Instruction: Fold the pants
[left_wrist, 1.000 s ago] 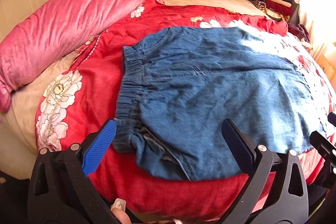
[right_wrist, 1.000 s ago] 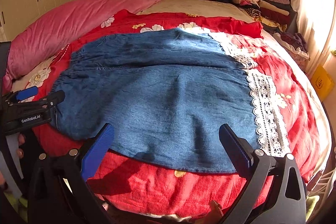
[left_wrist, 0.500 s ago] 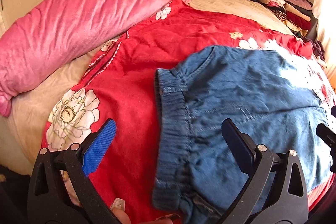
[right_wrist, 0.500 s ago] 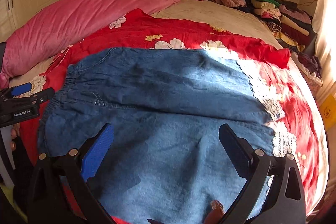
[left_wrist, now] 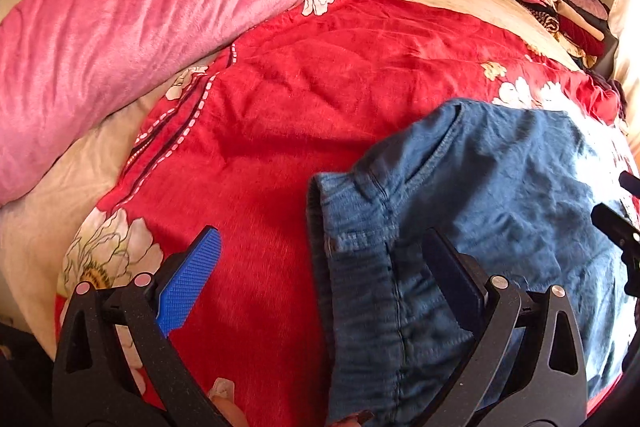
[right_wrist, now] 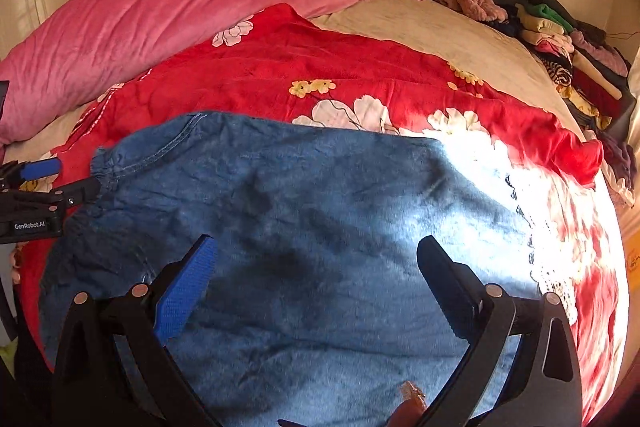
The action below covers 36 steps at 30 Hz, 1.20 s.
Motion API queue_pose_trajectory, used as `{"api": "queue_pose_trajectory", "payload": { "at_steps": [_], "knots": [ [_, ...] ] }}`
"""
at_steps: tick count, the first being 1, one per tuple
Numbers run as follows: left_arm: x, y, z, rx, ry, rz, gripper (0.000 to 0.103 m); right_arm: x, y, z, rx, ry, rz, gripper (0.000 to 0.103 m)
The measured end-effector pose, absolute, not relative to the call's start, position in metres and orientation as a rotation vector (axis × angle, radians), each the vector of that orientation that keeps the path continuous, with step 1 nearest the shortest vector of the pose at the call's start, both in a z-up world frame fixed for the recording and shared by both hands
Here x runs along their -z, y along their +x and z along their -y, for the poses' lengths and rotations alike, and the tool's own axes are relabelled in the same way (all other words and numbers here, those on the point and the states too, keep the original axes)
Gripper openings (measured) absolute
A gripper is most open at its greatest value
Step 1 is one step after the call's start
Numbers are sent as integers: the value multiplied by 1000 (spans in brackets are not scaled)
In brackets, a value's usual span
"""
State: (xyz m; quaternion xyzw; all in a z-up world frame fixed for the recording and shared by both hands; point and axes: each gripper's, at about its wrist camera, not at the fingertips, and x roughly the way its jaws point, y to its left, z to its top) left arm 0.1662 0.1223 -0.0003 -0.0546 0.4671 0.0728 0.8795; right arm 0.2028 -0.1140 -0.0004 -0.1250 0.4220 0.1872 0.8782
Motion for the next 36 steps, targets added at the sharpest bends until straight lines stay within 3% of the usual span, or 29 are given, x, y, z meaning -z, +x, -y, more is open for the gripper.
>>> {"api": "queue_pose_trajectory", "payload": {
  "at_steps": [9, 11, 12, 13, 16, 22, 24, 26, 27, 28, 29, 31, 36],
  "knots": [
    [26, 205, -126, -143, -68, -1001, 93, 18, 278, 88, -454, -377, -907, 99],
    [25, 204, -124, -105, -63, -976, 71, 23, 289, 78, -492, -417, -919, 99],
    [24, 202, -124, -40, -91, -959, 40, 25, 292, 74, -510, -437, -921, 99],
    [22, 201, -124, -12, -107, -945, 34, 27, 294, 68, -532, -465, -925, 99],
    [13, 191, -120, -23, -69, -895, 28, 30, 295, 53, -580, -538, -907, 99],
    [-21, 161, -110, -2, -29, -780, 26, 42, 286, 21, -647, -717, -855, 98],
    [-27, 151, -108, 20, -32, -761, 25, 47, 283, 15, -647, -722, -876, 90],
    [-30, 143, -104, 43, -24, -755, 25, 43, 275, 15, -707, -658, -877, 46],
    [-29, 140, -101, 39, -11, -751, 25, 40, 267, 17, -729, -630, -865, 38],
    [-29, 139, -99, 30, 7, -746, 25, 37, 261, 20, -731, -617, -851, 22],
    [-29, 140, -96, 19, 22, -743, 25, 34, 254, 24, -710, -609, -837, 15],
    [-31, 139, -96, 7, 31, -734, 25, 27, 242, 34, -682, -558, -832, 9],
    [-41, 125, -95, 6, 25, -700, 25, 0, 203, 71, -663, -394, -801, 8]
  ]
}}
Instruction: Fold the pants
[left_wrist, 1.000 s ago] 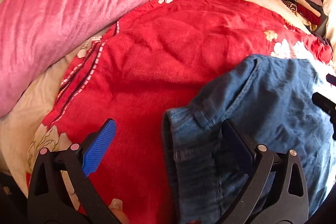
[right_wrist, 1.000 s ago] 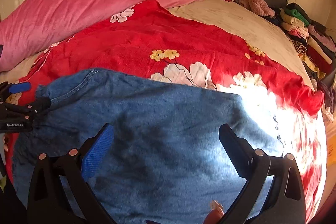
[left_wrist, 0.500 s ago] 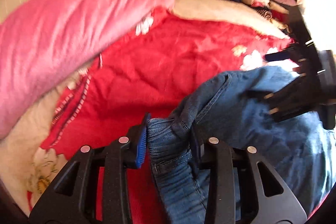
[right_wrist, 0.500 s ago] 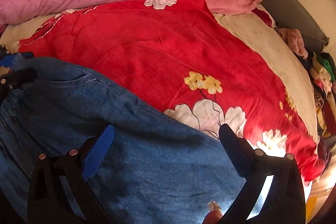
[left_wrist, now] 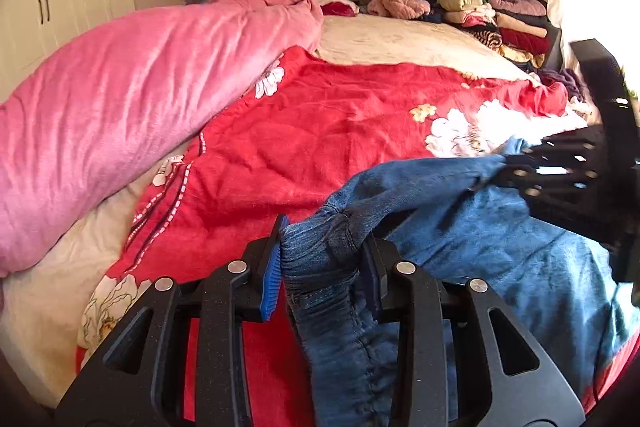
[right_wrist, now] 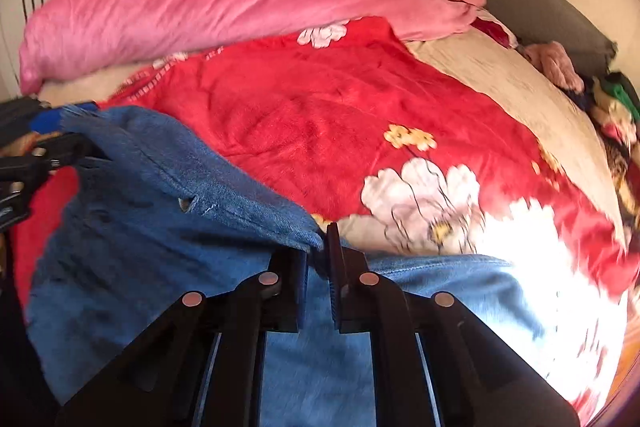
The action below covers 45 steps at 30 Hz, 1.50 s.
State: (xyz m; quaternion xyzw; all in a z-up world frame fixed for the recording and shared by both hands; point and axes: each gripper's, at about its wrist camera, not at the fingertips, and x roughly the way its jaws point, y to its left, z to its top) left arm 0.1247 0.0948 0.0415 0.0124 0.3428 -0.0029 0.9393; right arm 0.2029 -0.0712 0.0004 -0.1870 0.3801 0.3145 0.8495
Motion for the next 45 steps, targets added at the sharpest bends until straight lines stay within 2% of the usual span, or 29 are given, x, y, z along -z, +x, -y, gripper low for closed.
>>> {"api": "queue_pose_trajectory", "payload": {
  "at_steps": [6, 10, 19, 29, 34, 41, 45],
  "knots": [
    [-48, 87, -81, 26, 81, -656, 26, -31, 131, 107, -678, -238, -767, 8],
    [-51, 65, -82, 54, 87, -657, 27, -41, 76, 121, -723, -239, -743, 8],
    [-32, 32, -81, 96, 107, -742, 28, -10, 7, 123, -773, -221, -791, 8],
    [-5, 2, -97, 88, 107, -851, 35, 16, -17, 106, -828, -291, -854, 8],
    [-8, -9, -108, 85, 80, -875, 47, 23, -25, 101, -823, -323, -858, 8],
    [-25, -27, -133, 14, 8, -832, 47, 25, -29, 105, -833, -343, -861, 8],
    [-39, -17, -114, 82, -25, -803, 47, 28, -29, 103, -842, -356, -870, 8]
  ]
}}
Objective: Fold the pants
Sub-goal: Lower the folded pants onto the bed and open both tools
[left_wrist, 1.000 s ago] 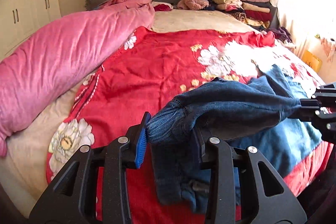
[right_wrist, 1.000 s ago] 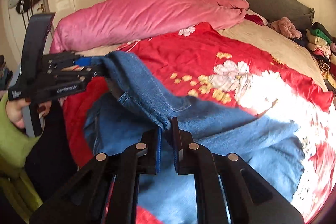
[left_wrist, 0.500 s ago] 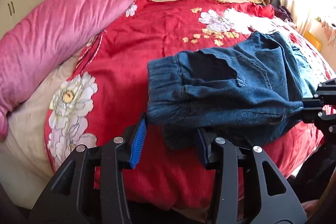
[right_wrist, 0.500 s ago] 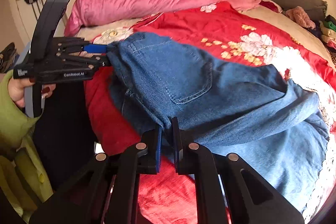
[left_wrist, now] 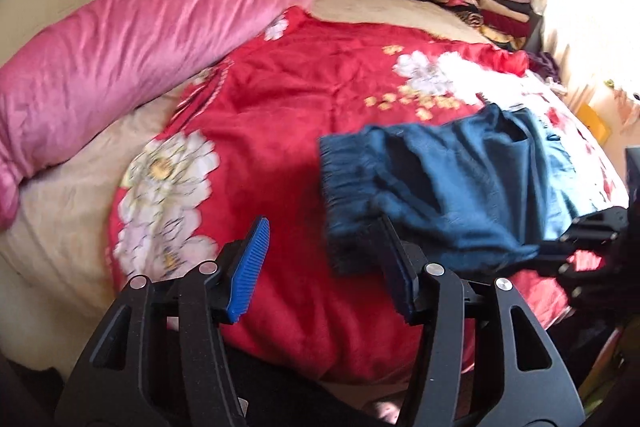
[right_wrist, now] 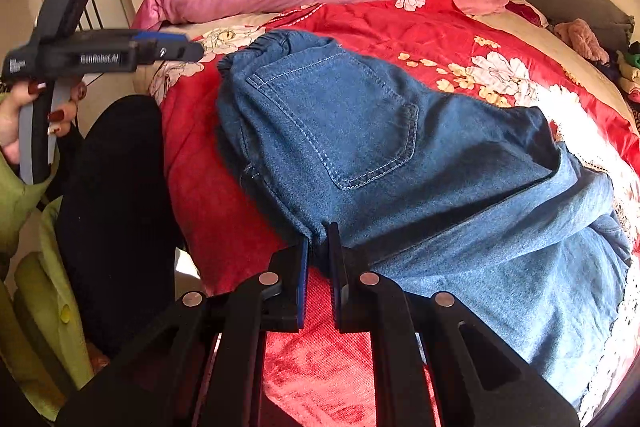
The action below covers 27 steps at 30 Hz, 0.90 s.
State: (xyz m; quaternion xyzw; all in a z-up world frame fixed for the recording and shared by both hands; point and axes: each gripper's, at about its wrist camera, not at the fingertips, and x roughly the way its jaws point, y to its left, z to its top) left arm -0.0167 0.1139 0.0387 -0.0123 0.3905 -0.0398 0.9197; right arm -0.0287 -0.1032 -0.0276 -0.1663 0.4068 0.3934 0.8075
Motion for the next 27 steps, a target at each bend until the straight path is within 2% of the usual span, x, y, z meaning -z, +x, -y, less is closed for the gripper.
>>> {"api": "queue_pose_trajectory", "payload": {
  "at_steps": [5, 7, 9, 12, 13, 14, 18, 22, 27],
  "knots": [
    [-37, 11, -65, 118, 13, -776, 47, 31, -31, 104, -849, -348, -884, 11],
    [-23, 23, -51, 113, 49, -817, 47, 31, -30, 107, -845, -336, -902, 12],
    [-5, 27, -41, 87, 132, -855, 47, 23, -30, 116, -865, -289, -904, 17],
    [13, 20, -36, 36, 244, -860, 47, 4, -26, 137, -852, -176, -853, 30],
    [15, 18, -36, 34, 254, -857, 47, -2, -22, 143, -812, -155, -826, 39],
    [15, 17, -36, 33, 258, -857, 47, -4, -19, 146, -789, -139, -812, 44],
    [15, 19, -41, 41, 246, -858, 47, 11, -10, 139, -752, -153, -857, 44],
    [17, 20, -48, 43, 219, -864, 48, 51, 1, 132, -704, -199, -1003, 44],
    [19, 20, -50, 46, 202, -860, 48, 46, 0, 141, -729, -153, -978, 44]
  ]
}}
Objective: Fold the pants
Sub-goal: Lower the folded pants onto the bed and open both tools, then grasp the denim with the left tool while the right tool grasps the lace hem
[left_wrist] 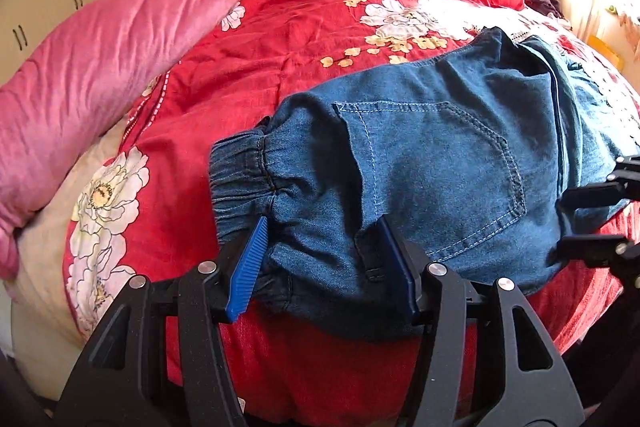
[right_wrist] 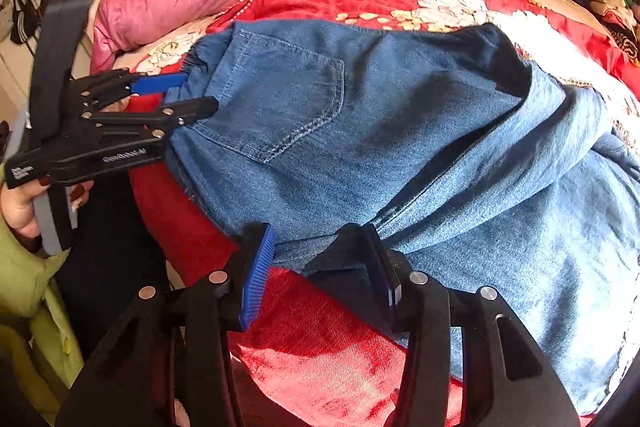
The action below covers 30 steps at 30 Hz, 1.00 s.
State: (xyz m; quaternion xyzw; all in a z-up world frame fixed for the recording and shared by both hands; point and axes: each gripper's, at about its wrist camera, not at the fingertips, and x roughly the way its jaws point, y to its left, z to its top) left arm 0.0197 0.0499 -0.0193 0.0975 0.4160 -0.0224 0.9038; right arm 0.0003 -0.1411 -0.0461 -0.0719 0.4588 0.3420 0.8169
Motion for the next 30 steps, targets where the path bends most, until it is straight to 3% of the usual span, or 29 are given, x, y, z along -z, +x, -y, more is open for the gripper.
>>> {"api": "queue_pose_trajectory", "payload": {
  "at_steps": [5, 7, 15, 30],
  "knots": [
    [14, 16, -54, 45, 174, -852, 54, 25, 3, 171, -680, -70, -911, 56],
    [8, 11, -57, 41, 150, -846, 61, 17, 4, 184, -641, -47, -886, 59],
    [-17, -7, -65, 50, 83, -810, 67, 0, 9, 233, -500, 23, -826, 72],
    [-41, 0, 2, 280, 75, -801, 69, -9, 21, 273, -388, 75, -785, 73]
  ]
}}
